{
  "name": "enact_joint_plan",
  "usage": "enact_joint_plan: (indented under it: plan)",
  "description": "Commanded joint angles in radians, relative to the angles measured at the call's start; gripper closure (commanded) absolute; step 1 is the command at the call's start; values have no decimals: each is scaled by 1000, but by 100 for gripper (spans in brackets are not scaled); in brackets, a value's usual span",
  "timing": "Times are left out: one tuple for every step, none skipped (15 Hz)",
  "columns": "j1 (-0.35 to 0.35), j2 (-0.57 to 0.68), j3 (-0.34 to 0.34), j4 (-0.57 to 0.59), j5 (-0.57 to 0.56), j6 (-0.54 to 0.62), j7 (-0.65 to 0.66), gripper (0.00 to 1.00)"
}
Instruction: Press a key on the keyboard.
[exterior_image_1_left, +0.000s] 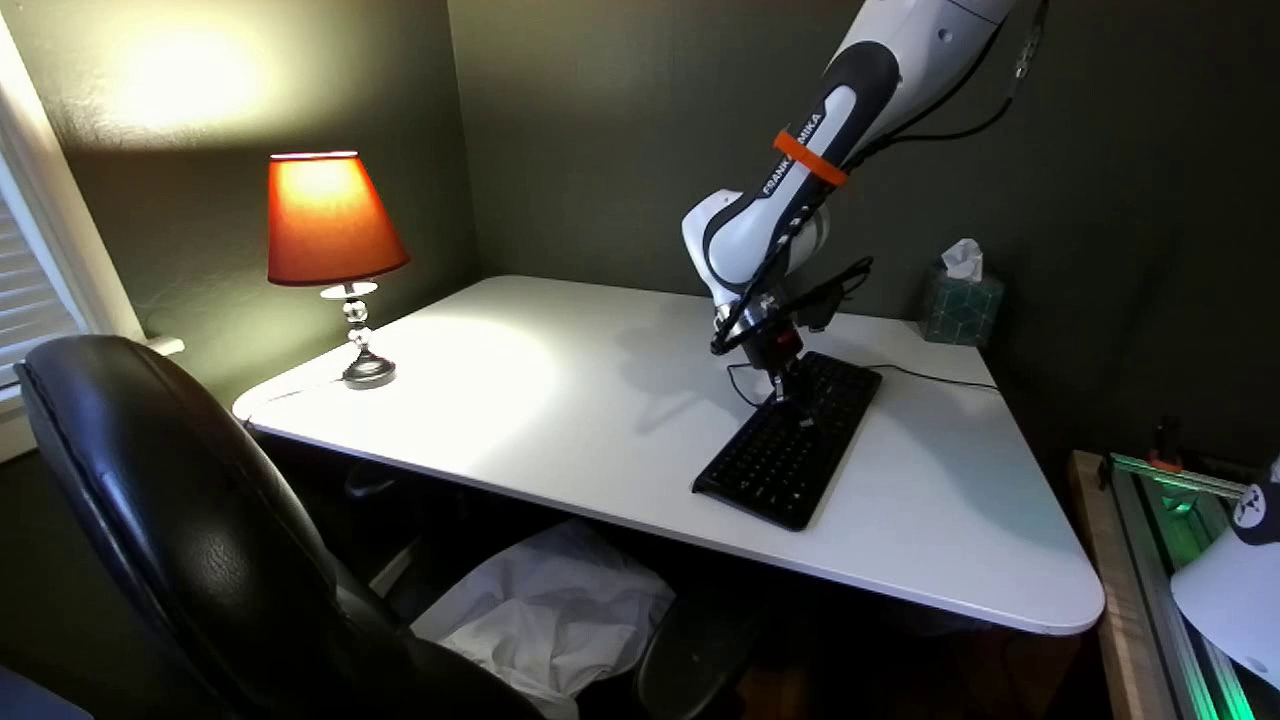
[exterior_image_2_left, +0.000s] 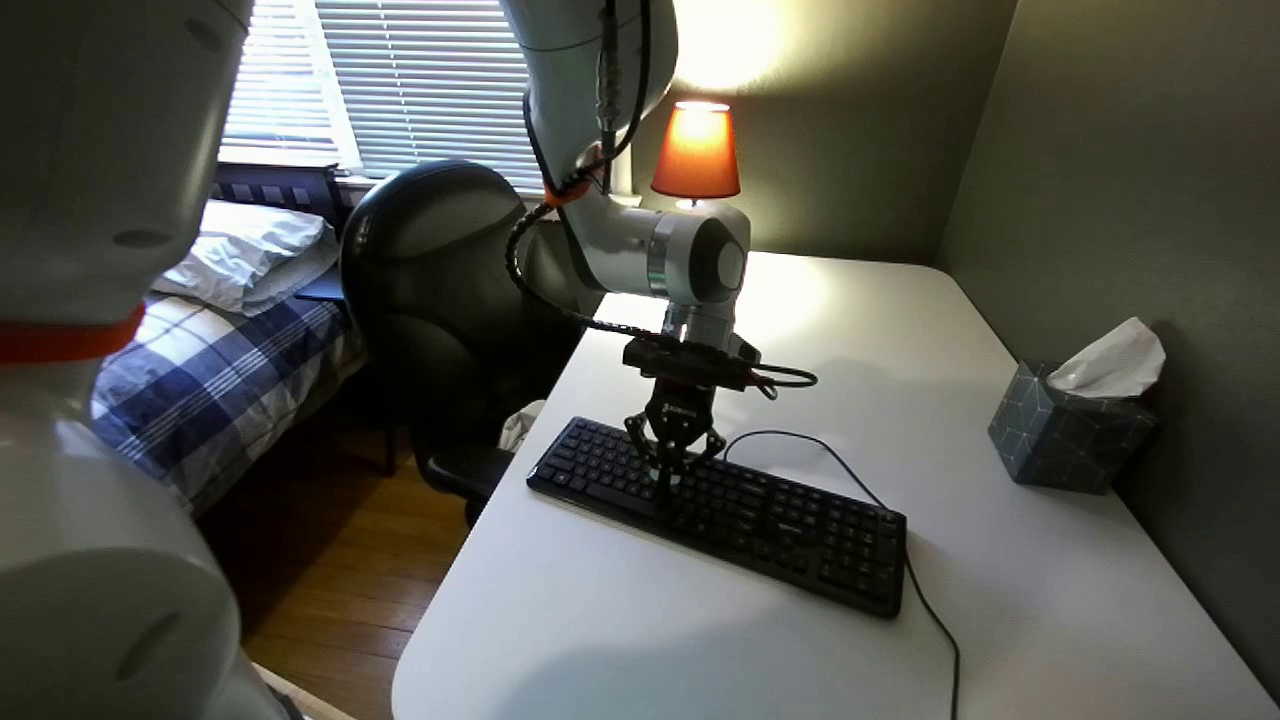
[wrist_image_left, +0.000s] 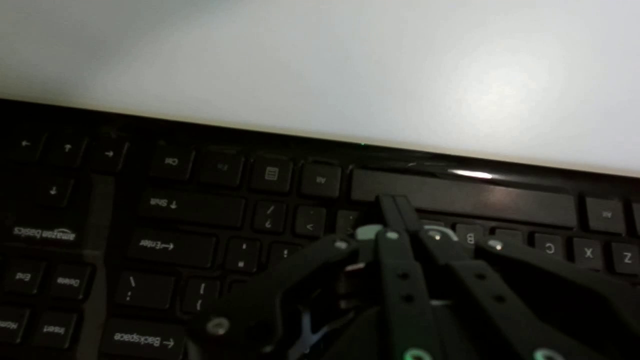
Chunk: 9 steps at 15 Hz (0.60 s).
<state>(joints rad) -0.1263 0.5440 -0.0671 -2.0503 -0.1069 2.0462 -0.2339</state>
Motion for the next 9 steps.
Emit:
enact_joint_plan:
  plan:
    - [-3, 10, 8, 0, 5, 17, 10, 100]
    - [-4, 0, 9, -8, 7, 20, 5, 100]
    - [-4, -7, 9, -16, 4, 24, 4, 100]
    - [-1, -15, 7, -23, 0, 26, 8, 100]
    - [-1, -20, 7, -27, -1, 28, 7, 100]
    - [1, -29, 6, -36, -3, 35, 10, 100]
    - [1, -35, 6, -40, -4, 40, 12, 100]
    - [1, -40, 6, -45, -4, 45, 13, 100]
    - [2, -46, 5, -50, -4, 49, 14, 100]
